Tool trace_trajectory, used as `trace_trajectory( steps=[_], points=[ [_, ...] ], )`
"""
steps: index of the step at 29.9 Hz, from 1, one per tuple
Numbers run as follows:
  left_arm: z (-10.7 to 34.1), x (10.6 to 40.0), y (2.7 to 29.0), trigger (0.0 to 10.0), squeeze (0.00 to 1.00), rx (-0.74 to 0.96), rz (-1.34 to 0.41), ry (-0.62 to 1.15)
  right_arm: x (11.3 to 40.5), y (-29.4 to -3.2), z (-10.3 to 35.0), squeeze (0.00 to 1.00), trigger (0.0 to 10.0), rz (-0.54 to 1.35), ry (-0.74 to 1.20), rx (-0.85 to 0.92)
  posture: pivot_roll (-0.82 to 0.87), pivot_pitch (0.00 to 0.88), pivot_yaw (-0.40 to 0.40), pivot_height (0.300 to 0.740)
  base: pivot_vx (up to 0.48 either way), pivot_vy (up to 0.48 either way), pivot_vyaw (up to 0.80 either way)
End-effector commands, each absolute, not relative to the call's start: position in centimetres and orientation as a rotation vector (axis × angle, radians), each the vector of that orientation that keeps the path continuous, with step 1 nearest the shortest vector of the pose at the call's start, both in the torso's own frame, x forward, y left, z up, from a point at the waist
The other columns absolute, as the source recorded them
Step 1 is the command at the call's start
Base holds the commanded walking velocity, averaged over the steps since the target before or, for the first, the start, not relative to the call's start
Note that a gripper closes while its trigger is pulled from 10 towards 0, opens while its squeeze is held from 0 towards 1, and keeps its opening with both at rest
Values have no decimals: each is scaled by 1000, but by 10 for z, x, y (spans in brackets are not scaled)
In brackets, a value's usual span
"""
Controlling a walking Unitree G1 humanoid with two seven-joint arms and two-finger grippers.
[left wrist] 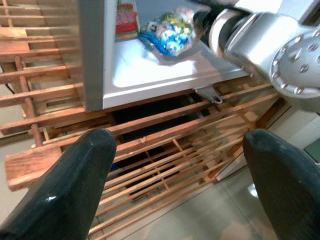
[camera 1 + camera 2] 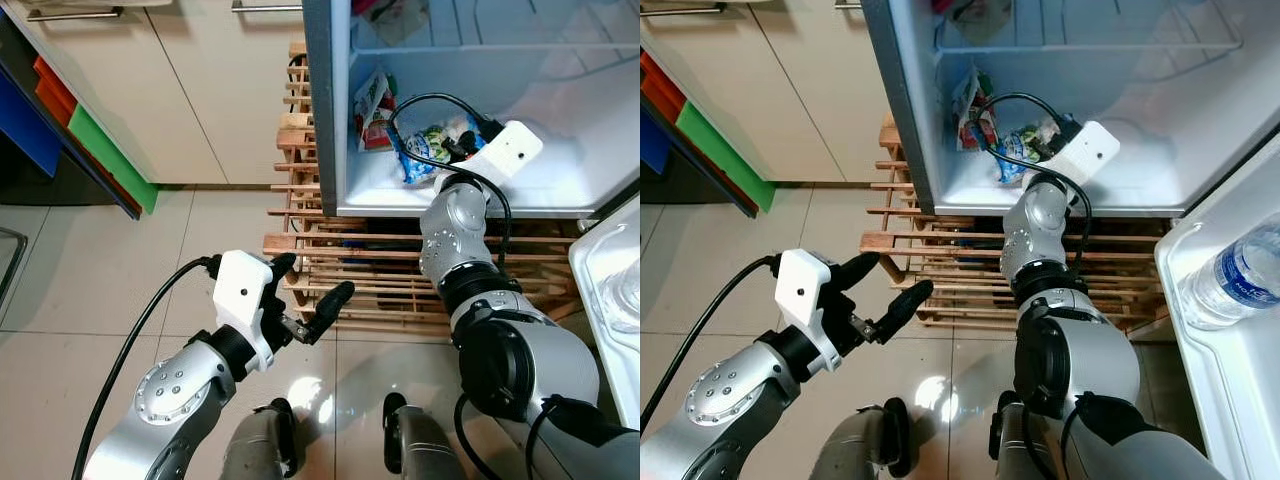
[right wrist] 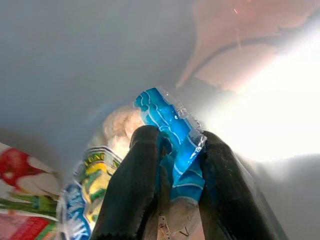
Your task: Restocking fridge
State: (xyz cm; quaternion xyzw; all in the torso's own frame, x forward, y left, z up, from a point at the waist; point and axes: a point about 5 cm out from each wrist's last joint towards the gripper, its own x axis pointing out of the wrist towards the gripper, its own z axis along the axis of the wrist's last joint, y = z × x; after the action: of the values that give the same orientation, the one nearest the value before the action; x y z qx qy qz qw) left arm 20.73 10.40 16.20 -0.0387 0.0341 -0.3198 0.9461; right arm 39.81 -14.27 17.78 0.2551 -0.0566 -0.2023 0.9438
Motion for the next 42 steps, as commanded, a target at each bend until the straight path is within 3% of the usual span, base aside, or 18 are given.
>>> trace_trajectory(
  steps=[1, 11, 12, 13, 14, 15, 25, 34, 35, 42],
  points=[
    [162, 203, 102, 10000, 0, -87, -660, 79, 393, -136, 156, 0, 10000, -432, -4, 530, 187, 345, 84, 740, 0, 0, 0],
    [160, 204, 100, 10000, 0, -94, -652, 82, 394, -139, 159, 4, 10000, -511, 11, 468, 185, 338, 73, 740, 0, 0, 0],
    [161, 204, 100, 10000, 0, -93, -653, 81, 394, -139, 159, 471, 10000, -513, 13, 467, 185, 337, 73, 740, 0, 0, 0],
    [161, 204, 99, 10000, 0, -92, -653, 80, 394, -139, 159, 471, 10000, -514, 15, 467, 185, 337, 73, 740, 0, 0, 0],
    [161, 205, 99, 10000, 0, -92, -653, 79, 394, -139, 159, 902, 10000, -515, 16, 467, 189, 333, 71, 740, 0, 0, 0],
    [161, 205, 99, 10000, 0, -91, -653, 78, 394, -140, 159, 1000, 10000, -516, 13, 466, 189, 333, 71, 740, 0, 0, 0],
    [160, 206, 97, 10000, 0, -89, -654, 73, 393, -148, 166, 1000, 10000, -582, -38, 342, 189, 318, 64, 740, 0, 0, 0],
    [161, 211, 94, 10000, 0, -89, -664, 57, 393, -135, 177, 1000, 10000, -555, -114, 206, 173, 301, 54, 740, 0, 0, 0],
    [162, 212, 93, 10000, 0, -88, -663, 49, 393, -131, 182, 0, 10000, -524, -161, 180, 169, 299, 48, 740, 0, 0, 0],
    [154, 215, 94, 10000, 0, -59, -638, 70, 388, -120, 191, 0, 10000, -440, -295, 89, 154, 300, 37, 740, 0, 0, 0]
  ],
)
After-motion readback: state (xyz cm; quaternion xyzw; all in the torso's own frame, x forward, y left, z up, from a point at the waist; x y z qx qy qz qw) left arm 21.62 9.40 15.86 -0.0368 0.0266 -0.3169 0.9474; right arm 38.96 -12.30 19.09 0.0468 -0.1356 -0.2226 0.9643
